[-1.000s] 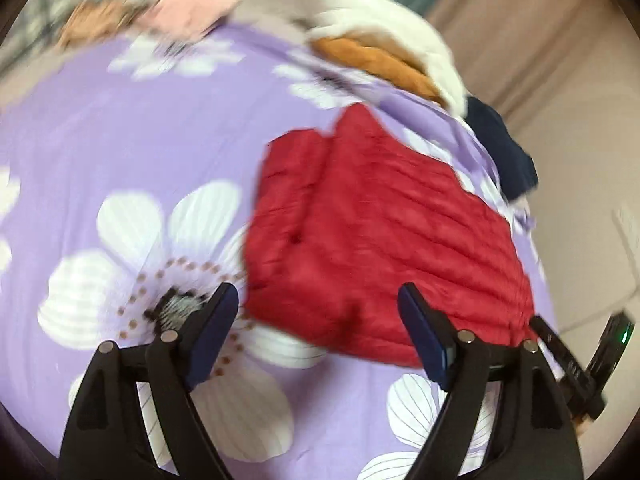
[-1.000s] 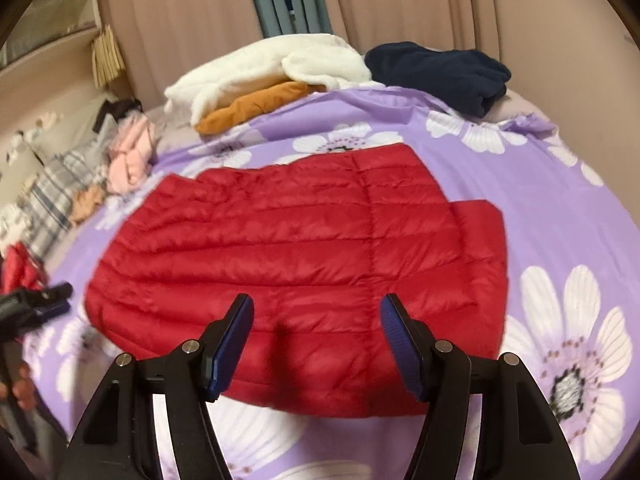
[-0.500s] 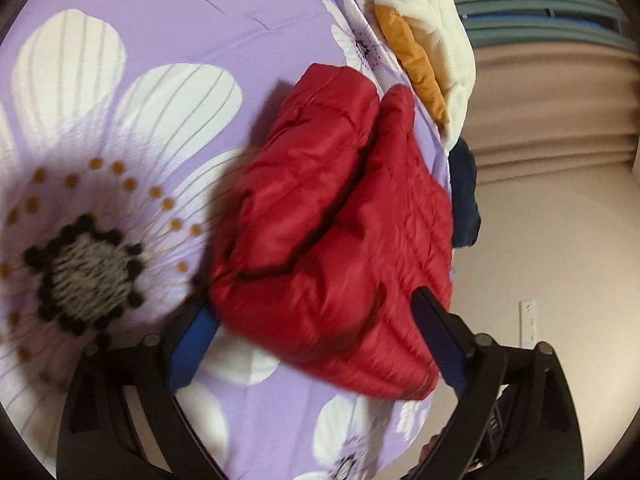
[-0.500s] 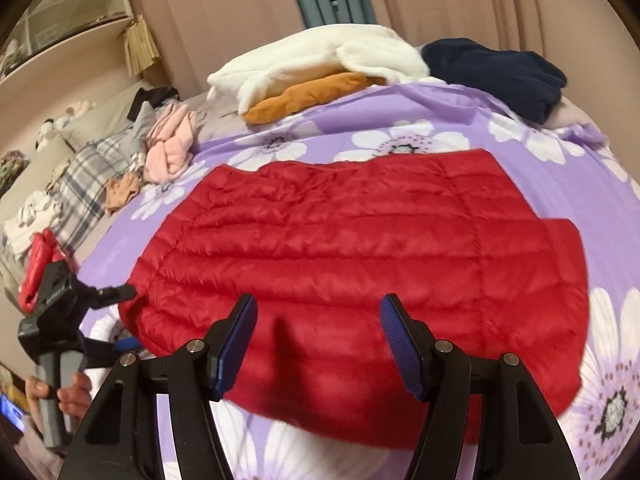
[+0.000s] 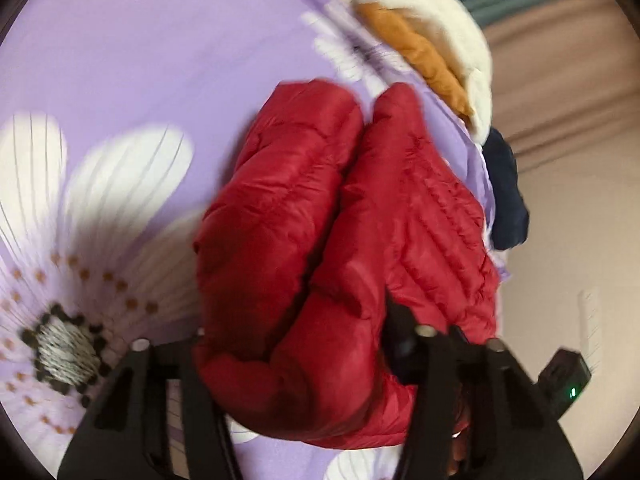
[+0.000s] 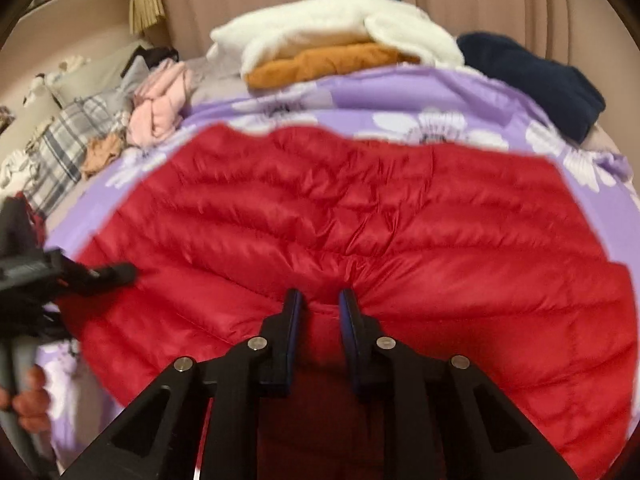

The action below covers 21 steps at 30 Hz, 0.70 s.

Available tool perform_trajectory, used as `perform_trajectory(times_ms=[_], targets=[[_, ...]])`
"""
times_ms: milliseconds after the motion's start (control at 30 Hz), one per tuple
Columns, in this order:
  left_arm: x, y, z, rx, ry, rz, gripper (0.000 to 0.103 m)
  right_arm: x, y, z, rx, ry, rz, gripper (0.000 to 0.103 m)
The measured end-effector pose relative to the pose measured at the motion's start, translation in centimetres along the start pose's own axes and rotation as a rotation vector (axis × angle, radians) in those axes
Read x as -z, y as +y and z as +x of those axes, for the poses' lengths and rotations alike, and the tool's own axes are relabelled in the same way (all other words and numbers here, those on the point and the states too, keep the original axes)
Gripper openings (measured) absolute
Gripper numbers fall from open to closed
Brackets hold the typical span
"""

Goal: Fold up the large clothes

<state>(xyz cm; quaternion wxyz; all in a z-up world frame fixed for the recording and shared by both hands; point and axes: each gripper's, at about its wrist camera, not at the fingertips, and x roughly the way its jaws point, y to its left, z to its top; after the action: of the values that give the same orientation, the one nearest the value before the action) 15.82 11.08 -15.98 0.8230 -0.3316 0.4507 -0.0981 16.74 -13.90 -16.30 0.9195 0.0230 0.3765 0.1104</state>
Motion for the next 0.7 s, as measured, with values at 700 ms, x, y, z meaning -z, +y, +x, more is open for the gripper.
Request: perform_trajectory(times_ms=[700], targets=[[7.1,-19.5,-2.0,0.015,-0.162,0.856,0.037,1.5,-8.3,0.5,-0.433,0.034,0.461,0.019]])
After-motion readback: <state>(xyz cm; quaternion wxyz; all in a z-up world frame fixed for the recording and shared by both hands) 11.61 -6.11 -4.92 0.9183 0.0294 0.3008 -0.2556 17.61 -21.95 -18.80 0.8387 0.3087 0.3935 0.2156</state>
